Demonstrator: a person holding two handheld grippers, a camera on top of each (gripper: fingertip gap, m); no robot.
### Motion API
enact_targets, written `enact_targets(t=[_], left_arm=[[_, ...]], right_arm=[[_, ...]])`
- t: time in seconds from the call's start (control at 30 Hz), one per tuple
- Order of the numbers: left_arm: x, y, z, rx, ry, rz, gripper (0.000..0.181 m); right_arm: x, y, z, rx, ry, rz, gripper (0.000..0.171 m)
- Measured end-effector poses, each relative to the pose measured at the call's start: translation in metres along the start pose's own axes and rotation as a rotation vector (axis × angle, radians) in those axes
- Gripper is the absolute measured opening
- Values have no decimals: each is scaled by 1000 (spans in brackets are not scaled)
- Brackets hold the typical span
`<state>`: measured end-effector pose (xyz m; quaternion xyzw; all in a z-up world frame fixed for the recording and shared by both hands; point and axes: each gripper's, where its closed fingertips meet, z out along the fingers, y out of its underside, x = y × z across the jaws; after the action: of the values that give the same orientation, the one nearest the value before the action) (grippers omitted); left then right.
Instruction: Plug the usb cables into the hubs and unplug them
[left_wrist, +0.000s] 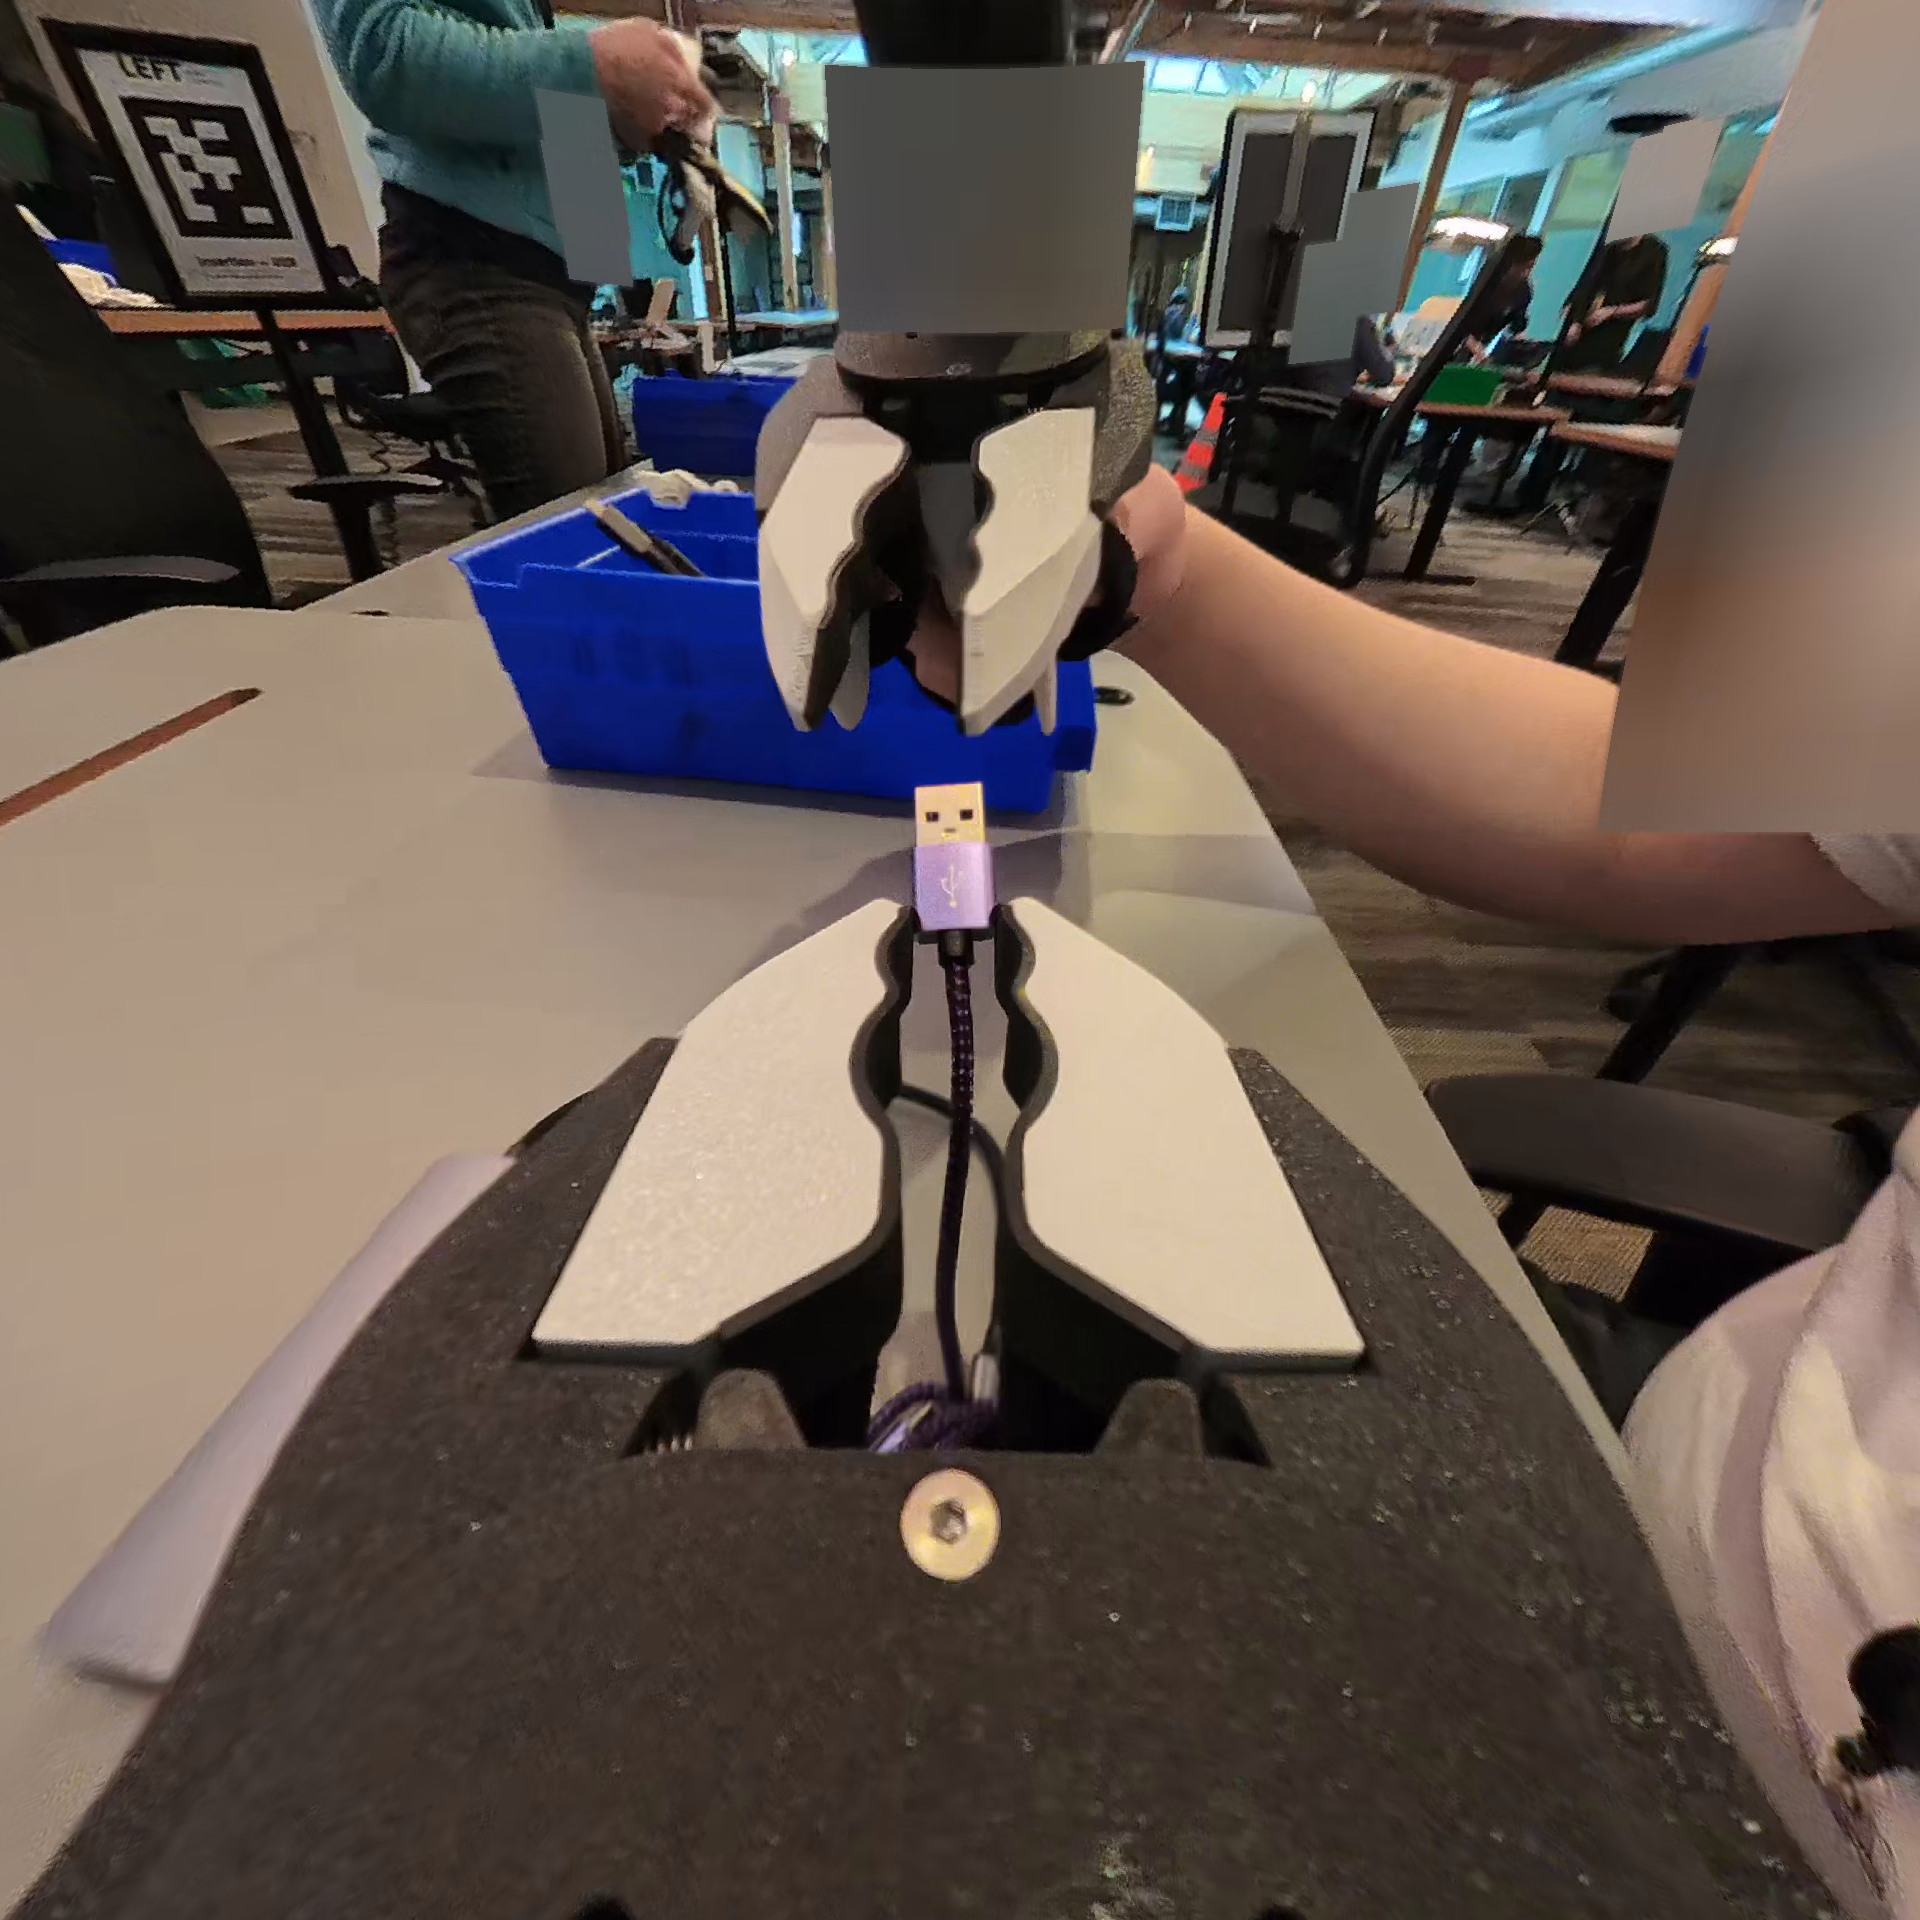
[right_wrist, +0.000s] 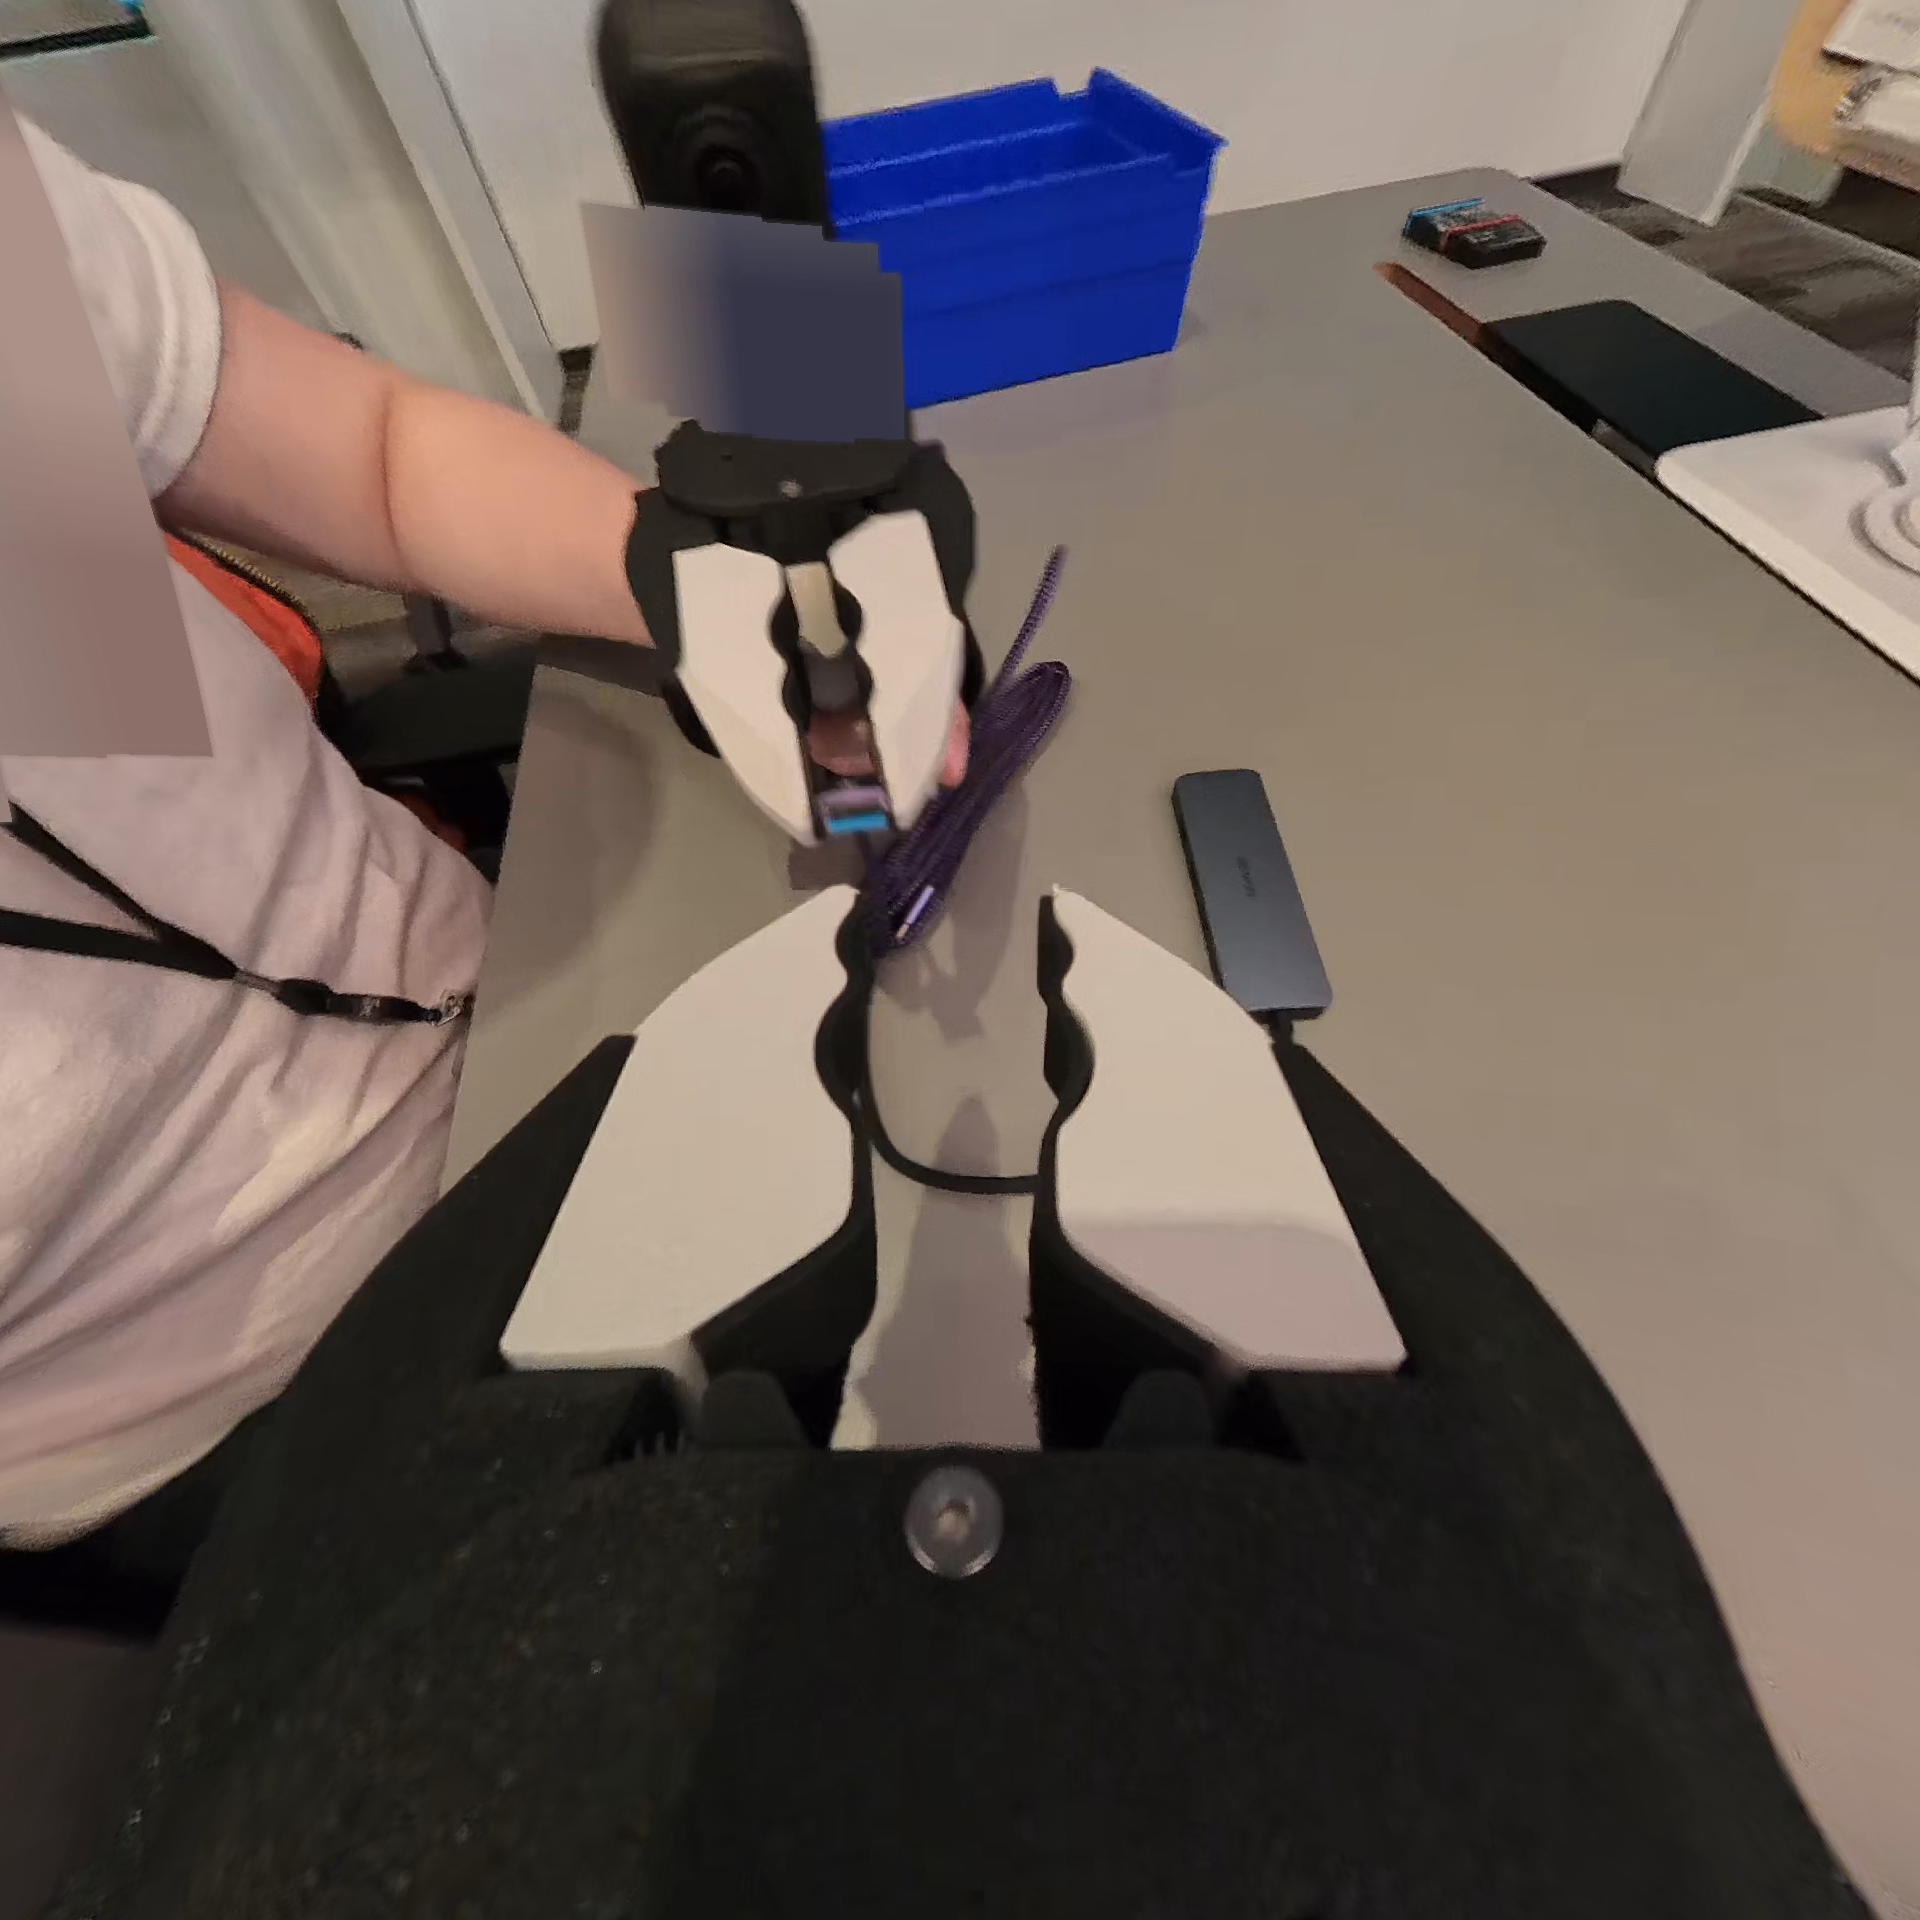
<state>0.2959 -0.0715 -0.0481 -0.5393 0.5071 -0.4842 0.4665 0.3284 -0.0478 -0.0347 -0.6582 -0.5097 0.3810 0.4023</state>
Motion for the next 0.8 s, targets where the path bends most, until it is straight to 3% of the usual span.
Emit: enact_targets(t=[0.13, 0.4, 0.8], left_arm=[[-8, -4, -27, -69, -55, 35, 14], [-20, -28, -69, -57, -151, 66, 14], [-32, -40, -130, -92, -279, 101, 14]], right_arm=[[22, 11, 9, -17, 64, 57, 29], [16, 0, 48, 51, -69, 96, 29], [10, 1, 94, -81, -97, 8, 31]])
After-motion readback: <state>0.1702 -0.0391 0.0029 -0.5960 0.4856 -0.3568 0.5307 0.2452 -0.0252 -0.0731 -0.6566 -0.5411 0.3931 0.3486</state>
